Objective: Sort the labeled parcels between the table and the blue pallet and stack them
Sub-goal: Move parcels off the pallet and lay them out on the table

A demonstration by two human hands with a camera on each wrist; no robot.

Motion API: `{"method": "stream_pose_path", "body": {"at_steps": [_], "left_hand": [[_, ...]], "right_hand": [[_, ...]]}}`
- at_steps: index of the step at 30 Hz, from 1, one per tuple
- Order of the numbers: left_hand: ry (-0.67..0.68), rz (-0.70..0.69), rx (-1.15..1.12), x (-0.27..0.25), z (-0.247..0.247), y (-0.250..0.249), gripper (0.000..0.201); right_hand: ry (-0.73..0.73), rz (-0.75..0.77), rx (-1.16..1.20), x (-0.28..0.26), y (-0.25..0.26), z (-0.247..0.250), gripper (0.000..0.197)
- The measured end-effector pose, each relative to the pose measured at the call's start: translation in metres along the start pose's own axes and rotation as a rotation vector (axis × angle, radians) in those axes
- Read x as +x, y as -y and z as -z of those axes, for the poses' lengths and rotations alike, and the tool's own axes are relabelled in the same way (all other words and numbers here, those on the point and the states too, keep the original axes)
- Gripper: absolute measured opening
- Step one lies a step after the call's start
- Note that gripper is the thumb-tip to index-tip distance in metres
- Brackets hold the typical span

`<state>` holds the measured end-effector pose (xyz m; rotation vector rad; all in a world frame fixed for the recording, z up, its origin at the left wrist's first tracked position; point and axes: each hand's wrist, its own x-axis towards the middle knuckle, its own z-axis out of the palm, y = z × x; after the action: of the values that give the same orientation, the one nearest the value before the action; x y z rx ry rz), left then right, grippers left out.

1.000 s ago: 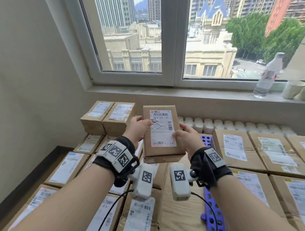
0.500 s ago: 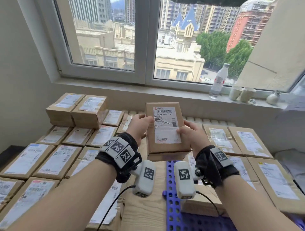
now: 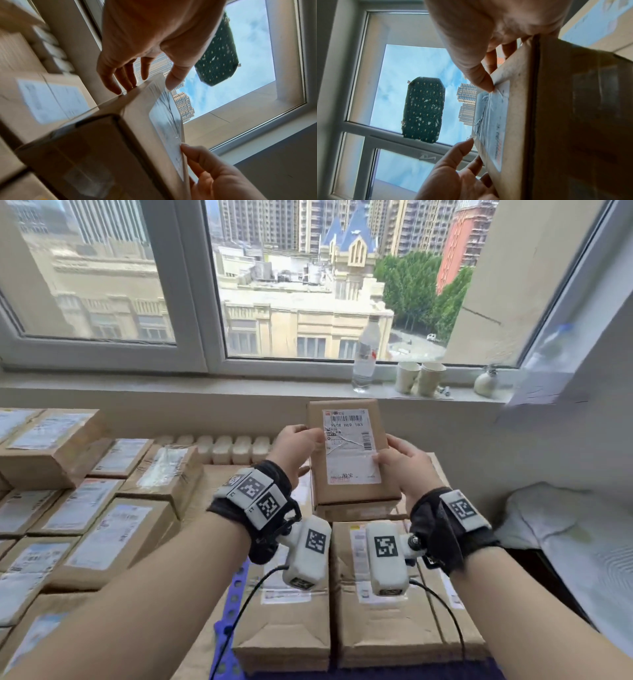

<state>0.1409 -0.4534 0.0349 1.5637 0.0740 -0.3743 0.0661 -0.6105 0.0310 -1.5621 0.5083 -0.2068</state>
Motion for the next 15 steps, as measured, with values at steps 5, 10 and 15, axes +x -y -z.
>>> {"method": "stream_pose_path", "body": {"at_steps": [5,10,15], "left_hand": [[0.034,0.047,-0.023,0.030,-0.080,0.005,0.054],[0.034,0.090,-0.046,0.050,-0.133,0.013,0.054],[0.051,0.111,-0.038,0.064,-0.167,0.021,0.047]], "right_hand": [[-0.023,-0.020,0.027,0.050,-0.006,0.070,0.043],[-0.014,-0.051,-0.029,0.090,-0.016,0.117,0.046],[-0.007,-0.068,-0.078,0.113,-0.028,0.144,0.037]]}}
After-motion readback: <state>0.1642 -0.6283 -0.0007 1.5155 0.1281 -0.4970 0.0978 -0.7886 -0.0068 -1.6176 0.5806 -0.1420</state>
